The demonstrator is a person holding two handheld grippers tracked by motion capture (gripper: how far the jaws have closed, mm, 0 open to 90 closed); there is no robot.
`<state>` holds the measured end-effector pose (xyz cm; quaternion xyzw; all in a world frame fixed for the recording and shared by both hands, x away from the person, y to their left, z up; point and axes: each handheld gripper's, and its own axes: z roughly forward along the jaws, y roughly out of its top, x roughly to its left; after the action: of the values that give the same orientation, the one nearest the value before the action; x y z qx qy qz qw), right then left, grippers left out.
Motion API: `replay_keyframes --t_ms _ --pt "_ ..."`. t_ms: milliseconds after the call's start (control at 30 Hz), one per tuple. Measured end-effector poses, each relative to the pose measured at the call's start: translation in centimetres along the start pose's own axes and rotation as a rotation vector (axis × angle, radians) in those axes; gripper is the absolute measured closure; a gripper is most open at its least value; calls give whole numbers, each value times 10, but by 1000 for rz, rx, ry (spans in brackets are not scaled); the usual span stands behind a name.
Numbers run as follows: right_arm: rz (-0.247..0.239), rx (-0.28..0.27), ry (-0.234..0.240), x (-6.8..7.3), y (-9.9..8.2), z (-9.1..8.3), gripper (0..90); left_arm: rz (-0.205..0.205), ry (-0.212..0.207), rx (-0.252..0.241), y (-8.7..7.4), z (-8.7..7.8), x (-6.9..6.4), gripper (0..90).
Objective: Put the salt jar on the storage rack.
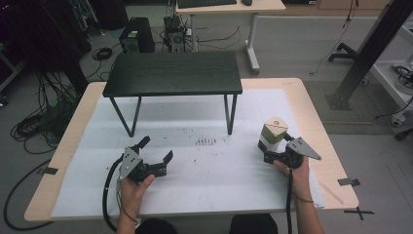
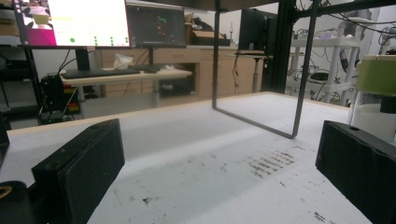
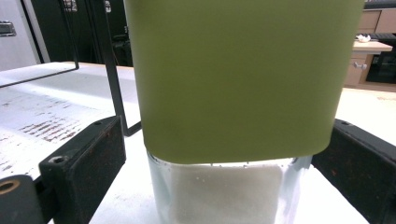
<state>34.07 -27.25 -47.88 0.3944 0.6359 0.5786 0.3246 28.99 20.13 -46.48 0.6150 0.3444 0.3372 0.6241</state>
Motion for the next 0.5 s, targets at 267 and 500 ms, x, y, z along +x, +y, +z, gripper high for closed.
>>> replay_keyframes --t_ms 267,500 --pt "-1 2 0 0 0 0 41 1 -1 0 0 0 0 15" --pt "-3 2 -4 0 0 0 44 1 0 0 0 0 0 15"
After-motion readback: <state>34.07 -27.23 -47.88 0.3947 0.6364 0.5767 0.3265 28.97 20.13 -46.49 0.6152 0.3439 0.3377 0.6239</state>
